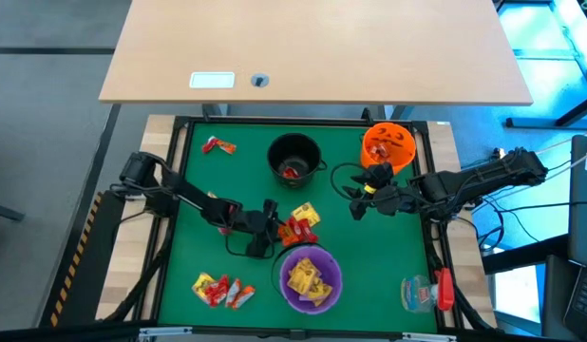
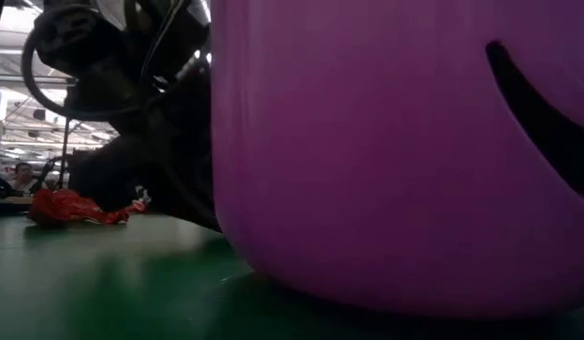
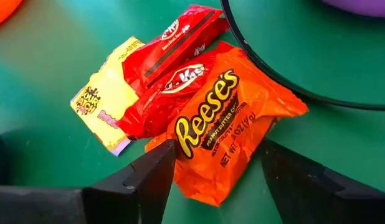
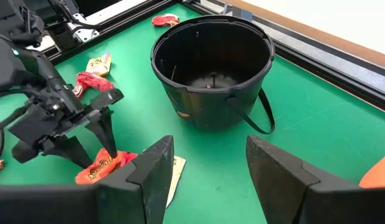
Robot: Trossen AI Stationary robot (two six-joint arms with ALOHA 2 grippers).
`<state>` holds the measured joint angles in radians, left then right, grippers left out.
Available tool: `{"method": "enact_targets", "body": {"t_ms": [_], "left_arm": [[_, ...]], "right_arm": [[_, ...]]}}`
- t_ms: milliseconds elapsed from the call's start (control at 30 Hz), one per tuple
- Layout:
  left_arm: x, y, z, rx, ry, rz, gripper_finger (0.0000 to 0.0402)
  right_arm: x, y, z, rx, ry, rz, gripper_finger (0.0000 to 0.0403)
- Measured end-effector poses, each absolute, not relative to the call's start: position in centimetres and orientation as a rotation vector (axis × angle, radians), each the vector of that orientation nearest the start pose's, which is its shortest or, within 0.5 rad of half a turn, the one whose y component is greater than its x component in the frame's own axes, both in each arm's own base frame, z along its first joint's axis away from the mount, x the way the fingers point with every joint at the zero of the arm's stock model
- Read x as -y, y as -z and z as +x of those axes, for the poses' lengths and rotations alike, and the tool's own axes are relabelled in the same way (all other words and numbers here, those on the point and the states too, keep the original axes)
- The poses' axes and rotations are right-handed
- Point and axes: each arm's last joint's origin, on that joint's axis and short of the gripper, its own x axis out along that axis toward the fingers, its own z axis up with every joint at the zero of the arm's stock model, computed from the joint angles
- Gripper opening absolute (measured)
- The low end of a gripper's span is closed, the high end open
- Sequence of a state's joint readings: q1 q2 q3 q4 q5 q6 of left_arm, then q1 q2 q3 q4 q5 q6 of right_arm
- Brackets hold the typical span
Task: Sort candy
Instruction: Put the orange candy into the orange bucket
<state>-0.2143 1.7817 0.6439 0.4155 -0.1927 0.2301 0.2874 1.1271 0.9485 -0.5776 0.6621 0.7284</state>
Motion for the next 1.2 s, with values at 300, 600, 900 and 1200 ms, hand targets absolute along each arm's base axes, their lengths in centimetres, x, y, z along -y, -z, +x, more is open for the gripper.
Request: {"method": "enact_targets", "body": {"t_ms": [300, 600, 900, 1200], "left_arm": [[5.9, -9.6, 30.2, -0.715, 0.101, 0.367, 0.0114], [6.1, -10.7, 29.4, -0.756, 0.04, 0.377, 0.0009], [7.0, -16.3, 27.1, -0.671, -0.022, 0.42, 0.0002], [7.0, -21.8, 25.1, -0.468, -0.107, 0.456, 0.0001]], "right_arm": [[-4.7, -29.5, 22.0, -0.505, 0.573, 0.346, 0.0198], [-4.7, -29.5, 22.0, -0.499, 0.578, 0.366, 0.0198], [-4.7, -29.6, 22.0, -0.495, 0.58, 0.372, 0.0198], [-4.7, -29.6, 22.1, -0.482, 0.576, 0.38, 0.0198]]}}
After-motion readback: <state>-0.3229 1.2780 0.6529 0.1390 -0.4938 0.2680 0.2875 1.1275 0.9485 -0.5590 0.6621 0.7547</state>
